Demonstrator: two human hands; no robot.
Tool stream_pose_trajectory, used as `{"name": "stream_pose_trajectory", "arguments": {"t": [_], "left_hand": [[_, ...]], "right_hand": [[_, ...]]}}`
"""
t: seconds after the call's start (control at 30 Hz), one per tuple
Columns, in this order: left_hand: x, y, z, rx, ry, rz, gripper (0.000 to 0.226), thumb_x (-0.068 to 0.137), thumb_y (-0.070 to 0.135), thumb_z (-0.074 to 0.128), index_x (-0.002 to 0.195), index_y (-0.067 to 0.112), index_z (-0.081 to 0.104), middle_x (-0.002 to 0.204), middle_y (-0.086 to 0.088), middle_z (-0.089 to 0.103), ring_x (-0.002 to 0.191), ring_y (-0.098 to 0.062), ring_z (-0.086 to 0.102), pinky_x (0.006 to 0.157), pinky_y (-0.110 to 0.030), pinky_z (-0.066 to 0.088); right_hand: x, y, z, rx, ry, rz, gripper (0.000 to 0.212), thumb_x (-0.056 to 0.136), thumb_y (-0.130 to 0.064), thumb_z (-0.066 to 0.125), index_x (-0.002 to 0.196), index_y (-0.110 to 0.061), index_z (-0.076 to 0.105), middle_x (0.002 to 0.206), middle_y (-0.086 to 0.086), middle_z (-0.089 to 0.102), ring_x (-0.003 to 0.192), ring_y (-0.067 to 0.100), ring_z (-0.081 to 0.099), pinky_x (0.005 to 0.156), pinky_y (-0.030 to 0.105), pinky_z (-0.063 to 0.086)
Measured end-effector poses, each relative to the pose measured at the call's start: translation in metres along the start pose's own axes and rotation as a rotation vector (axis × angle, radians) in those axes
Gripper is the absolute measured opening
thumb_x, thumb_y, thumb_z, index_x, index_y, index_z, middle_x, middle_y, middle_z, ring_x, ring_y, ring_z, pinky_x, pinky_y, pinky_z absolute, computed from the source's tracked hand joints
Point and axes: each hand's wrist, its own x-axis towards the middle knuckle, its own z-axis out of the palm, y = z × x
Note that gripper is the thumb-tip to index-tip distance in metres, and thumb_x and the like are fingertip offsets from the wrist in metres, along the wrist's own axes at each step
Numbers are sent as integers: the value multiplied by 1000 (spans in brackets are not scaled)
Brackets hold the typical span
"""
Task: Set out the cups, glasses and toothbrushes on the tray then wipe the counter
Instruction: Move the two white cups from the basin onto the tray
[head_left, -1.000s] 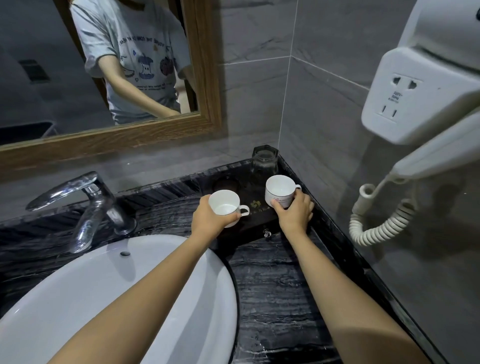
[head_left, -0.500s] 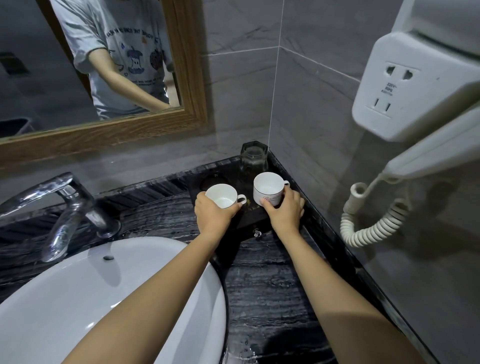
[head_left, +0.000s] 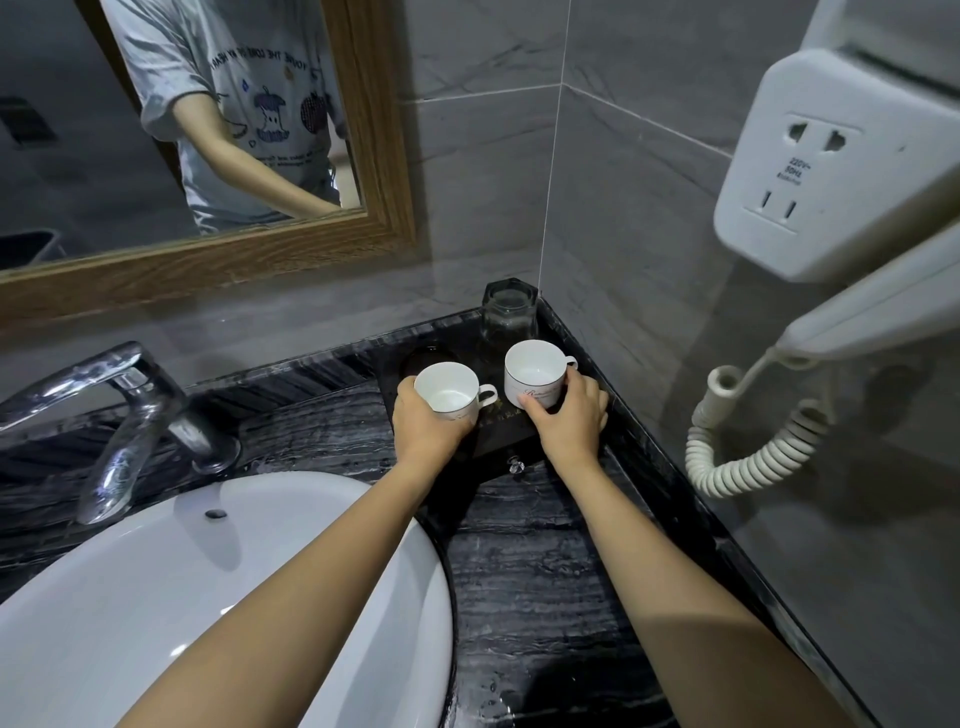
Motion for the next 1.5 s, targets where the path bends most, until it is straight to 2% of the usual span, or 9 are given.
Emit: {"name": "stream_pose_trajectory", "arguments": {"t": [0.13,0.37,0.73,1.0,1.13,1.23,1.37,1.43,1.5], "left_hand": [[1,-1,2,1,24,0,82,61,32,84,124,7,39,127,-9,50,115,-27,50,85,-34,46],[5,1,5,26,30,-15,87,60,22,85,129,6,36,132,-12,46,121,-29,46,97,-41,45],[7,-2,6,27,23,-15,88,60,21,85,131,6,35,133,-11,45,123,-29,45,99,-45,44],[0,-6,-7,59,-35,2,109,59,23,86,144,8,20,145,-12,35,135,-29,33,111,-43,33],[-6,-13,-29,185,-95,52,94,65,30,83,140,7,30,140,-15,41,131,-30,38,107,-43,37],[-8,-21,-53,407,-202,79,73,77,38,70,135,6,39,137,-16,46,125,-31,45,102,-40,40],[-17,-31,-93,660,-329,103,62,82,41,63,131,9,45,135,-14,51,122,-31,49,99,-40,43],[-24,-37,-114,802,-460,101,57,85,42,60,129,8,48,133,-12,54,121,-30,50,99,-37,42],[-31,-45,-135,918,-611,53,52,87,45,56,127,13,51,128,-8,59,116,-27,55,96,-33,44]], "right_hand": [[0,-1,1,-10,-3,1,73,75,-35,73,136,-9,42,133,10,48,127,27,36,107,43,28],[3,-2,4,-7,-1,6,74,74,-37,73,135,-8,43,133,11,48,127,28,36,107,43,28],[4,-5,3,-17,-17,16,76,74,-37,74,137,-9,41,134,11,47,128,29,36,107,44,27],[-9,-9,-4,-28,-9,51,71,75,-34,74,132,-8,43,134,12,45,128,30,34,107,44,29],[-32,-13,-15,-158,-16,39,60,81,-38,66,128,-9,45,131,14,46,125,32,36,103,45,31],[-55,-20,-16,-390,-155,48,58,85,-43,59,128,-8,43,134,14,41,125,33,35,103,44,31],[-80,-37,-19,-631,-488,60,64,87,-46,54,135,-8,35,144,13,31,133,33,27,107,43,28],[-92,-49,-16,-722,-682,27,66,88,-46,50,138,-7,32,147,14,28,135,35,26,107,44,30],[-103,-63,-9,-804,-860,-20,65,88,-44,49,137,-5,37,144,17,36,132,38,34,105,45,35]]}}
